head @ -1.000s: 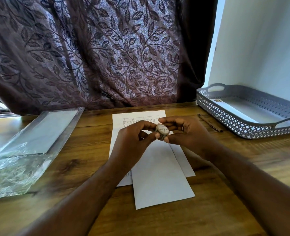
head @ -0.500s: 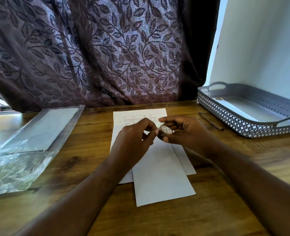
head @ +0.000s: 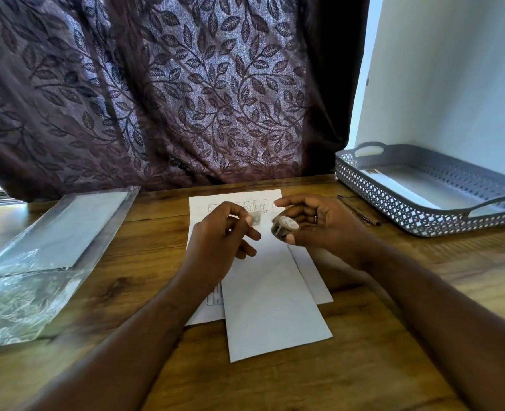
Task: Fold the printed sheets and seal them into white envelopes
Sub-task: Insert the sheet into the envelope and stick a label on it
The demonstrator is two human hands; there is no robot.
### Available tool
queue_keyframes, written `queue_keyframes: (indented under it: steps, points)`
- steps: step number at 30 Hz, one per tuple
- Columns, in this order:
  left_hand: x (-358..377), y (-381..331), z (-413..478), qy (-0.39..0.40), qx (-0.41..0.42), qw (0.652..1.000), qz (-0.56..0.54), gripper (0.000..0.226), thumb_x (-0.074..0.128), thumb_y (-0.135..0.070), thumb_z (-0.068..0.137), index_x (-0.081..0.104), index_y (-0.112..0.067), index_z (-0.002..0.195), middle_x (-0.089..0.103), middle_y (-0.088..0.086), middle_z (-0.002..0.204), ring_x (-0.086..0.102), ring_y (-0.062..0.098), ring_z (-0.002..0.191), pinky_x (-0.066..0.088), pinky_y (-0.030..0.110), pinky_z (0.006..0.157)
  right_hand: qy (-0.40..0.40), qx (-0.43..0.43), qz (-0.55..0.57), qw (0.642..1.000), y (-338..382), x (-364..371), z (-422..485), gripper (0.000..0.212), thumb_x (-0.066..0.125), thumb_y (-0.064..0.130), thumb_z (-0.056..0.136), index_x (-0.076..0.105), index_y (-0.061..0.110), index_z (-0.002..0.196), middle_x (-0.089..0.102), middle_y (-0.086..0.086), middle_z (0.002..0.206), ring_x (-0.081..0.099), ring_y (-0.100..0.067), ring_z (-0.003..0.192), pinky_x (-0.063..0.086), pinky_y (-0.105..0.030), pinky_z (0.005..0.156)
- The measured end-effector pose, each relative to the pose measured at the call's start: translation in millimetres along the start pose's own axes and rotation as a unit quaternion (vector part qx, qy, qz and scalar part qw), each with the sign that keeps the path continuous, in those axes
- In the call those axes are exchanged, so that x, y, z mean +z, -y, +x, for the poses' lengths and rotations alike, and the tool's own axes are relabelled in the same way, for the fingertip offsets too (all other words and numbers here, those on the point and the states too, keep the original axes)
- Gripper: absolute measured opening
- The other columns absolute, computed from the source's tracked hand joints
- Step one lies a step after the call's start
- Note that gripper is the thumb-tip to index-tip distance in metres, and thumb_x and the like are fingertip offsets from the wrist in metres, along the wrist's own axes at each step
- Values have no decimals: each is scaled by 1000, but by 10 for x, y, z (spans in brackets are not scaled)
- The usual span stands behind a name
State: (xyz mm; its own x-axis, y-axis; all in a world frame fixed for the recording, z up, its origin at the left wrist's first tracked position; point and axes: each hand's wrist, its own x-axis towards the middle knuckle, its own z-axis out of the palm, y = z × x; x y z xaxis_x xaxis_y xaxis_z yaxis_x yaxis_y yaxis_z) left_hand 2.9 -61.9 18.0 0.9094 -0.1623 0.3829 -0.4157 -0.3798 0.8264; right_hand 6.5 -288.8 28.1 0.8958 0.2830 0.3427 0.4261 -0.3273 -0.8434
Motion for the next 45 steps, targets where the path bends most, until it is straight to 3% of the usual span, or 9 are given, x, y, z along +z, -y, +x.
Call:
queue_keyframes:
  steps: [8, 15, 21, 23, 26, 31, 35, 38, 45]
  points:
    - [-7, -53, 4, 17, -35, 998, -57, 7, 56, -24, 101, 56, -19, 104, 76, 2, 80, 72, 24, 59, 57, 28, 54, -197, 127, -281, 931, -283, -458, 16, 60, 86, 35, 75, 62, 17, 127, 71, 0, 110, 65, -17, 98, 49, -31, 84]
    - [0, -79, -3, 41, -54, 995, -71, 3, 55, -21, 101, 55, -19, 103, 77, 4, 82, 73, 27, 62, 59, 32, 55, -210, 177, -313, 909, -398, -554, -11, 61, 85, 31, 77, 60, 14, 130, 70, -8, 120, 62, -23, 109, 37, -26, 84]
    - [-30, -54, 16, 51, -35, 997, -52, 7, 57, -12, 99, 56, -19, 97, 76, 3, 83, 75, 22, 68, 61, 31, 61, -240, 142, -368, 887, -321, -510, 18, 53, 78, 45, 81, 66, 14, 122, 70, -6, 109, 64, -23, 100, 50, -35, 86]
    - [-31, -25, -5, 68, 26, 997, 31, 14, 55, -9, 99, 56, -23, 96, 75, 0, 88, 75, 14, 75, 62, 28, 66, -258, 107, -283, 917, -148, -442, 11, 29, 72, 42, 88, 71, 16, 103, 70, 3, 89, 64, -14, 81, 49, -29, 70]
    - [-33, -65, -40, 94, 97, 979, 151, 19, 52, -11, 100, 53, -30, 98, 70, -10, 95, 71, 2, 82, 59, 17, 72, -118, 145, -37, 982, 147, -242, -29, 27, 63, 35, 97, 73, 11, 91, 75, -3, 80, 59, -14, 65, 40, -24, 53]
    - [-45, -104, -44, 101, 160, 942, 277, 17, 58, -12, 97, 59, -20, 113, 70, -4, 109, 69, 7, 91, 53, 12, 74, 7, 183, 13, 983, 305, 60, -39, 47, 54, 47, 100, 74, 4, 95, 77, -6, 85, 55, -22, 62, 39, -24, 49]
    - [-45, -90, -73, 91, 218, 911, 339, 24, 70, -6, 89, 64, -16, 109, 73, 4, 102, 71, 19, 82, 50, 18, 67, 42, 228, 33, 972, 304, 93, -33, 33, 64, 37, 97, 75, 6, 95, 77, -6, 84, 55, -19, 58, 42, -20, 45]
    - [-45, -96, -79, 96, 231, 906, 343, 24, 71, -8, 89, 64, -16, 111, 73, 7, 102, 71, 23, 83, 47, 17, 67, 51, 237, 34, 969, 281, 90, -19, 17, 69, 23, 94, 76, 8, 91, 76, -7, 80, 58, -15, 57, 46, -23, 50]
    - [-187, 120, 37, 124, 78, 932, 333, 73, 42, -68, 87, 34, -33, 150, 38, -8, 158, 37, 14, 144, 33, 37, 115, -90, 186, 69, 976, 79, 86, 54, 14, 61, 10, 99, 68, 3, 90, 74, -20, 98, 72, -35, 91, 62, -40, 85]
